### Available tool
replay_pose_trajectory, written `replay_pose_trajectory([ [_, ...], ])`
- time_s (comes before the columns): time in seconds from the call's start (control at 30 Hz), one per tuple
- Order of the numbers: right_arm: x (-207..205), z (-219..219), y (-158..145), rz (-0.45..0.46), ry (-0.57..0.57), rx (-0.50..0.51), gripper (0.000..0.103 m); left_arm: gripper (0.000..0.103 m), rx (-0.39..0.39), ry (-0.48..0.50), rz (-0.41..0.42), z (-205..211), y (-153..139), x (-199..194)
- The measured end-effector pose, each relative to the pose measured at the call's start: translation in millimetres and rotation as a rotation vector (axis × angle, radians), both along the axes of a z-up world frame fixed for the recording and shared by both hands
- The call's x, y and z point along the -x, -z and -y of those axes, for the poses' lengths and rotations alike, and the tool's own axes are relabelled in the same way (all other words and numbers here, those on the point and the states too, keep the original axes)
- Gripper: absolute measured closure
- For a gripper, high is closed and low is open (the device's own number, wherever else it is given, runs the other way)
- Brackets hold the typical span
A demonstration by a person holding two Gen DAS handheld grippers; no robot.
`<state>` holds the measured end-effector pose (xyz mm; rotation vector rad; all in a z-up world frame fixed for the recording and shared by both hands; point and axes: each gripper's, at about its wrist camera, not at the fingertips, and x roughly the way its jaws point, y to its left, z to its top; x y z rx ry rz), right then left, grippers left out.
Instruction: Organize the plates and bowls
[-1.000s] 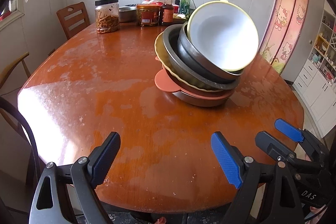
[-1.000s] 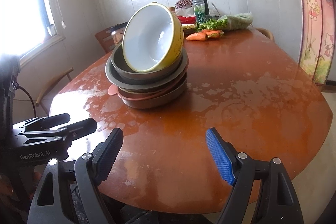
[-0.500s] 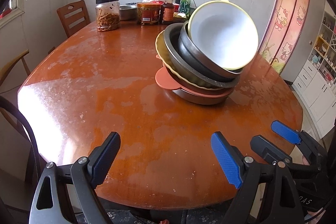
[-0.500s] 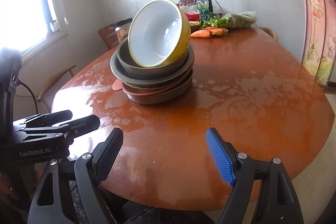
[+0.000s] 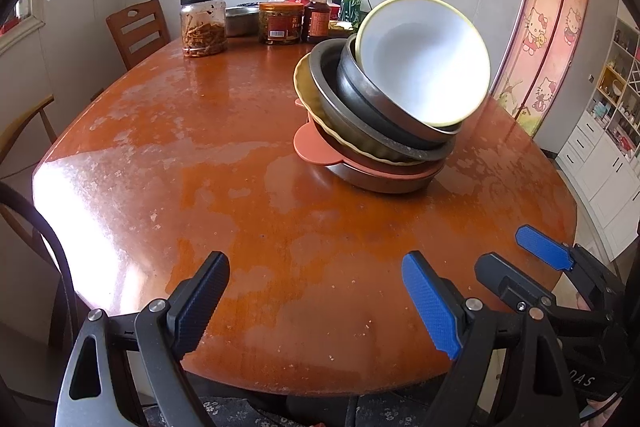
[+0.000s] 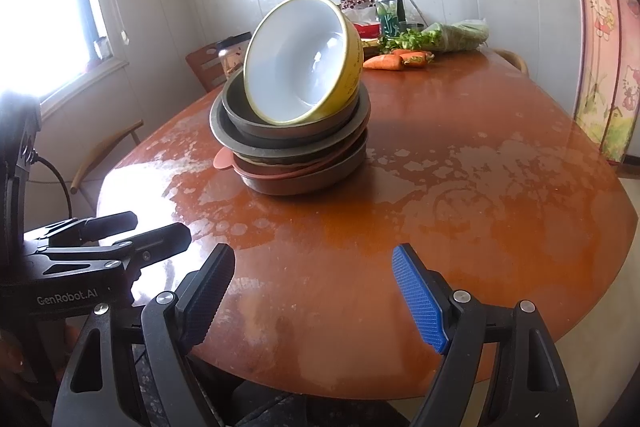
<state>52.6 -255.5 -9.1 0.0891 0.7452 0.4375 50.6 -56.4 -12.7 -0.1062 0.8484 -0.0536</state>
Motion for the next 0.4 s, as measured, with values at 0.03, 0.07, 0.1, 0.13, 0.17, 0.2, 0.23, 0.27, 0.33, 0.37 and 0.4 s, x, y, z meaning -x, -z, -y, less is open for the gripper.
replay_pose_trajectory([
  [0.03,0.2,0.0,0.0,0.0,0.001,-0.002,0.021,0.015,-0.001,0.002,0.0,0.0,0.0,0.4],
  [0.07,0.1,-0.1,0.0,0.0,0.003,-0.003,0.021,0.015,-0.002,0.003,0.0,0.0,0.0,0.5],
  [0.1,0.1,-0.1,0.3,0.0,0.004,-0.003,0.021,0.015,-0.005,0.003,-0.002,-0.2,0.5,0.5],
  [0.13,0.1,-0.3,0.2,0.001,0.004,-0.002,0.021,0.015,-0.004,0.003,-0.002,-0.5,0.9,0.6],
  [0.17,-0.2,-0.6,0.4,0.0,0.005,-0.002,0.021,0.015,-0.002,0.004,-0.003,-0.6,1.1,0.2],
  [0.2,-0.3,-0.8,0.7,-0.001,0.004,-0.002,0.021,0.015,0.001,0.003,-0.004,-1.3,1.7,-0.2],
  [0.23,-0.8,-1.2,0.5,0.0,0.005,-0.005,0.021,0.015,0.002,0.002,-0.005,-1.7,1.9,-0.3],
  [0.27,-1.2,-1.2,0.1,0.001,0.006,-0.007,0.021,0.015,0.003,0.0,-0.004,-2.6,2.2,-0.5],
  [0.33,-1.9,-2.0,-0.4,0.0,0.009,-0.005,0.021,0.015,0.008,-0.003,0.001,-5.1,2.3,-0.6],
  [0.37,-2.4,-2.0,0.0,0.0,0.011,-0.007,0.021,0.015,0.011,-0.006,0.002,-6.7,2.7,-0.7],
  [0.4,-3.1,-2.2,0.5,-0.003,0.012,-0.006,0.021,0.015,0.012,-0.007,0.004,-7.9,3.0,-0.6],
])
